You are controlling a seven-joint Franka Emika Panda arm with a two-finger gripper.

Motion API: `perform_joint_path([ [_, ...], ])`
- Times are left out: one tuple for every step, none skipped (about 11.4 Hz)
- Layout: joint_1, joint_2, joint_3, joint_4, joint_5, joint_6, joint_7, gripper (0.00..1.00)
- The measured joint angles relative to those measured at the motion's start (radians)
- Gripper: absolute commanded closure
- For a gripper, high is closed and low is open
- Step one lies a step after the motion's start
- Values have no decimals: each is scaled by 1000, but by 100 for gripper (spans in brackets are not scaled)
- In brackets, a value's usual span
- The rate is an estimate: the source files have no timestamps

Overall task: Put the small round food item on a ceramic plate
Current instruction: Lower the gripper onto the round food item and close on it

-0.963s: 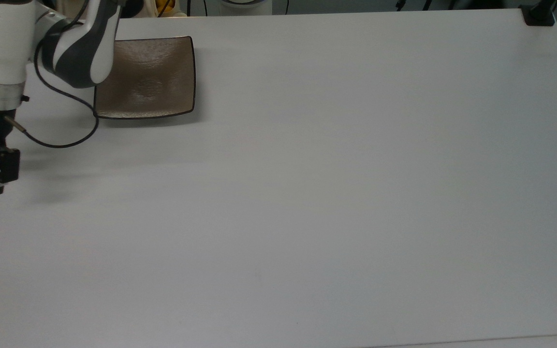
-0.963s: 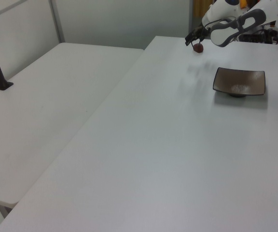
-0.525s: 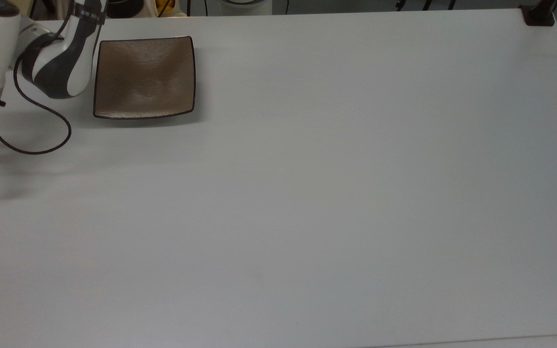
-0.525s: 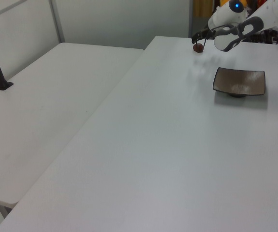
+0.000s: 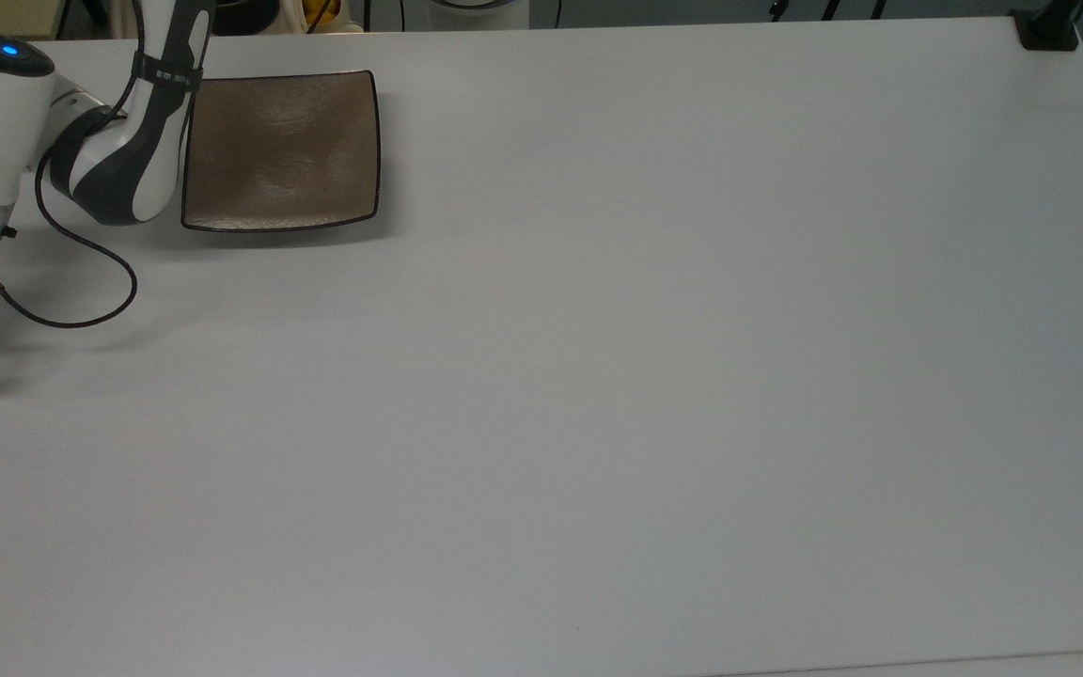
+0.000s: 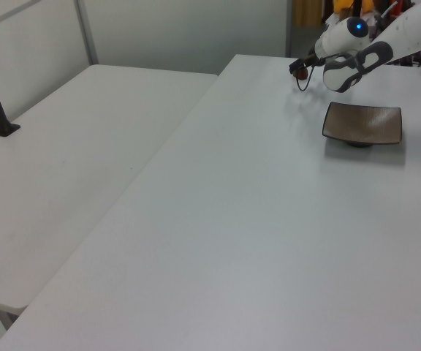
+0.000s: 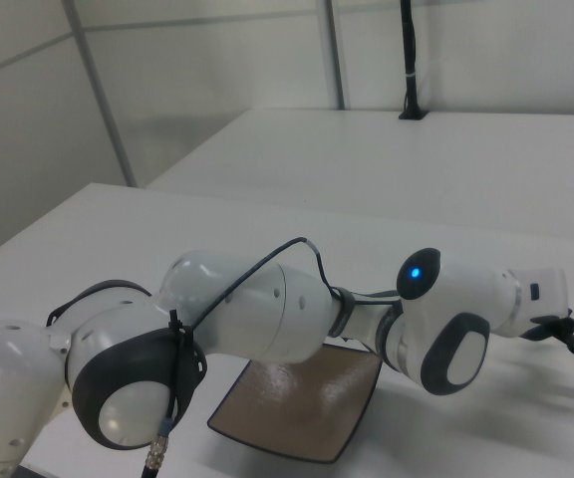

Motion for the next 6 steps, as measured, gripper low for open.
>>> perform_joint_path([
  [-6, 13, 0, 20, 0, 0, 0, 0],
  [-14, 28, 0, 41, 0, 0, 0, 0],
  [-23, 40, 0, 56, 0, 0, 0, 0],
  [-32, 51, 0, 68, 0, 0, 0, 0],
  [-38, 62, 0, 80, 0, 0, 0, 0],
  [-40, 73, 0, 93, 0, 0, 0, 0],
])
